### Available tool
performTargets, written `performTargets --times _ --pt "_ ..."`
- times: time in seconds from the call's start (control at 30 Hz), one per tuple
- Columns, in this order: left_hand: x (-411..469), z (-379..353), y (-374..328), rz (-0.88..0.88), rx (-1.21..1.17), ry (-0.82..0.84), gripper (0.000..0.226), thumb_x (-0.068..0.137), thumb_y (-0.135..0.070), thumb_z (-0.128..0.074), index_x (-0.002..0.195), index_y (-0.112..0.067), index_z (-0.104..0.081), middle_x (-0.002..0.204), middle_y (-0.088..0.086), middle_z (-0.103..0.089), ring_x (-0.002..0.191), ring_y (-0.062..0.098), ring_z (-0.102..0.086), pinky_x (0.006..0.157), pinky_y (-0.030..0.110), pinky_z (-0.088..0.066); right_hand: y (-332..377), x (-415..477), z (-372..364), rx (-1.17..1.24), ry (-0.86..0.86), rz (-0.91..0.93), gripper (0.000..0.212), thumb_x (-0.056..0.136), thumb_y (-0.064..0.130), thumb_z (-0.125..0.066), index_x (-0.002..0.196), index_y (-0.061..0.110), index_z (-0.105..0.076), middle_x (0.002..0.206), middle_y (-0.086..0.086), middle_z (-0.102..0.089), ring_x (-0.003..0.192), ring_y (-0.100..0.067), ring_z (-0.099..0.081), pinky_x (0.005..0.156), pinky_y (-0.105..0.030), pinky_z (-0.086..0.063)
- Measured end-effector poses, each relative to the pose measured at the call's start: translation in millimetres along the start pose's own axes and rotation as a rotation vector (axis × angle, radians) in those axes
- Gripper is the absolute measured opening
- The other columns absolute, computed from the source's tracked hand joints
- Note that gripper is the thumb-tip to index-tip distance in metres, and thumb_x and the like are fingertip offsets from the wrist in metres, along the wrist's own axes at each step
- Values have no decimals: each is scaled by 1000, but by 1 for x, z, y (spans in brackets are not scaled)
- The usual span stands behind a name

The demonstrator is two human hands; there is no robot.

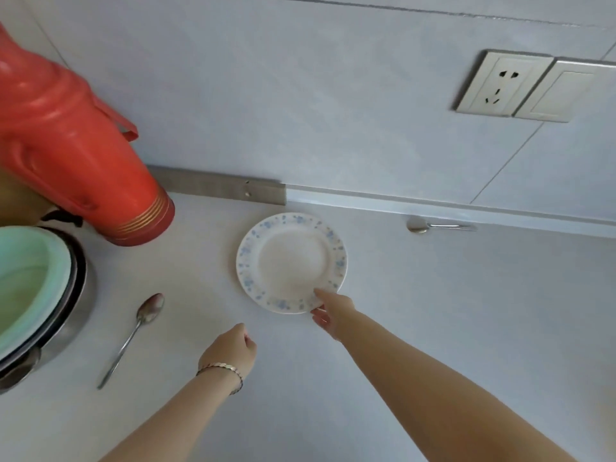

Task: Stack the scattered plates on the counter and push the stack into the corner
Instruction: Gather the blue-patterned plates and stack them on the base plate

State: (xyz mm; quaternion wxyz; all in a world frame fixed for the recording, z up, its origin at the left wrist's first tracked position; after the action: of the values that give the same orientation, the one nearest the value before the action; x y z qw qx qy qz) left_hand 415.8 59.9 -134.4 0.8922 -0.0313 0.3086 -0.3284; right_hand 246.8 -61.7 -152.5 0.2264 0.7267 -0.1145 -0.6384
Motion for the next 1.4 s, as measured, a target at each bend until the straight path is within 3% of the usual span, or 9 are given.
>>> performTargets --times 0.1,0.23,0.4,0.5,0.67,0.87,1.03,1.27,1.4 --pt "13 0 2 1 -29 19 33 92 -15 -36 61 -23 -29 63 -7 -41 74 23 -47 62 26 -33 -1 14 -5 181 -42 -33 26 88 7 -59 113 3 -54 112 -18 -62 103 -30 -61 81 -33 -52" --pt "23 -3 1 -6 -42 55 33 93 -17 -37 61 -24 -30 67 -5 -44 76 23 -48 66 25 -35 -1 22 1 239 -54 -19 33 90 0 -53 123 -5 -52 121 -22 -61 92 -30 -60 82 -37 -51" --pt "25 -7 -5 -27 -15 71 30 92 -17 -39 63 -24 -33 67 -5 -46 76 22 -50 66 25 -37 13 13 28 238 -32 38 30 89 -2 -54 118 1 -57 88 -12 -66 75 -23 -64 57 -28 -57" --pt "16 -8 -22 -72 11 60 29 91 -17 -38 64 -23 -34 66 -5 -47 73 22 -50 64 25 -36 18 -5 67 237 -28 75 23 88 -2 -55 110 4 -59 82 -10 -66 72 -21 -64 46 -23 -57" --pt "-13 -21 -77 -183 73 67 28 91 -17 -37 65 -24 -34 66 -5 -46 73 22 -51 61 25 -34 24 -51 169 264 -59 188 11 88 0 -56 87 9 -63 78 -7 -71 73 -20 -66 55 -25 -56" --pt "-66 -60 -181 -358 163 90 29 92 -18 -37 64 -25 -34 74 -4 -51 77 22 -52 66 24 -36 8 -109 322 419 -143 283 13 88 0 -54 86 9 -64 58 0 -73 49 -10 -69 46 -19 -56" --pt "-120 -117 -282 -507 234 94 12 92 -19 -37 82 -21 -43 87 -2 -56 80 22 -52 69 24 -38 -18 -157 456 521 -246 364 15 87 -2 -52 89 8 -64 56 0 -72 46 -10 -67 45 -20 -56" --pt "-211 -214 -387 -612 322 133 27 90 -15 -36 65 -24 -35 73 -3 -52 75 24 -51 63 24 -36 -80 -226 626 602 -405 423 12 86 -3 -55 84 5 -64 55 -3 -72 48 -12 -69 48 -23 -58" --pt "-247 -249 -426 -647 369 128 15 90 -16 -36 79 -22 -44 79 -1 -54 75 24 -52 62 24 -36 -123 -246 699 605 -535 409 10 83 0 -59 88 4 -67 59 -5 -67 53 -16 -65 51 -22 -58"
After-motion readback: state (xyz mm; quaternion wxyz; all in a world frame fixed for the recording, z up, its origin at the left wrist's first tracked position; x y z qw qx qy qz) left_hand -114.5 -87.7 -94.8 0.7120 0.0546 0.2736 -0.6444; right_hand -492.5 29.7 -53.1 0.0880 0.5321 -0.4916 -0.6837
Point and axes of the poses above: each hand's wrist, its own x-axis towards the middle knuckle, its own z-axis out of the back of the hand, y = z × x, the point moved 10 cm from there along x, towards the middle knuckle
